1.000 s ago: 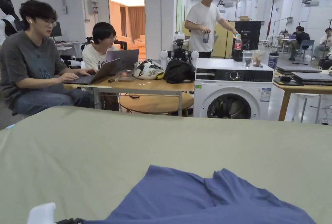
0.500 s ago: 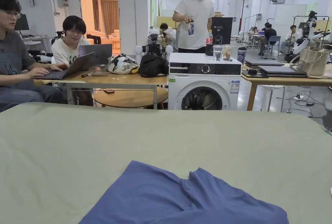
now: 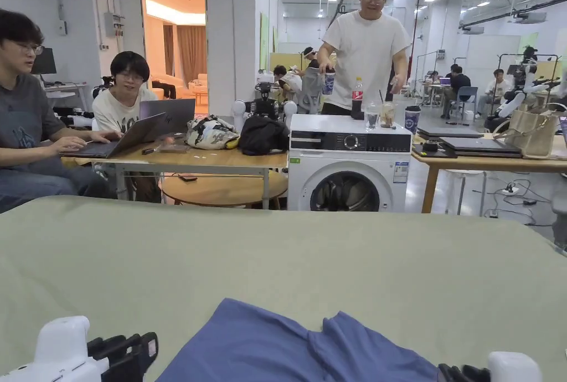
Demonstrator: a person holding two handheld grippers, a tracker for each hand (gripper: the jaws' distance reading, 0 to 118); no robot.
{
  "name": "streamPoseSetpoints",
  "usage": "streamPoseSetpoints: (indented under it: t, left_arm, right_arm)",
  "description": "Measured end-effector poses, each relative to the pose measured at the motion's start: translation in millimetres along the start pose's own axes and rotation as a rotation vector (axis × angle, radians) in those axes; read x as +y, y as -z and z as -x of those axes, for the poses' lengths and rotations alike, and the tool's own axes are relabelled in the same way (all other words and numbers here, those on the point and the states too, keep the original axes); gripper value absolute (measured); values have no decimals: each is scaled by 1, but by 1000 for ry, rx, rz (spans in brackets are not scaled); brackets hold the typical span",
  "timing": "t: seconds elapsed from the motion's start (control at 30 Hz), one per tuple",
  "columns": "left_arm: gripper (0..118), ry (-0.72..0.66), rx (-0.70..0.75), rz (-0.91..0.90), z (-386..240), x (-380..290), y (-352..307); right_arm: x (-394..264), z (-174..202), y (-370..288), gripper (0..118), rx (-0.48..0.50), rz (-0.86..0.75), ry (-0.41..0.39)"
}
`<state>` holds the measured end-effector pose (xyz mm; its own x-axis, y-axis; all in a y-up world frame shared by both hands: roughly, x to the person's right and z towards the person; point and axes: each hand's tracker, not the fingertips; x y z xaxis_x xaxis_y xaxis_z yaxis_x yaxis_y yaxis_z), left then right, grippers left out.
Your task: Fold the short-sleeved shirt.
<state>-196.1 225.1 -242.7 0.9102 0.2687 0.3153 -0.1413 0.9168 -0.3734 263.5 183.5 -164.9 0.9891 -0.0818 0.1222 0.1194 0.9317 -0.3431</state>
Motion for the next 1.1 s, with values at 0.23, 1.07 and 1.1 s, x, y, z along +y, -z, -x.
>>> streamPoseSetpoints:
  t: [0.23,1.07,1.1]
  left_arm:
    - [0,85,12,1,-6,5,-4]
    - [18,-148,158,432,107,-116,14]
    - [12,-122,177,475,109,-122,22]
  right_arm:
    - [3,10,5,0,8,17,-24]
    - [-22,6,20,0,70,129,-21]
    - [-23,3,24,0,76,143,-12]
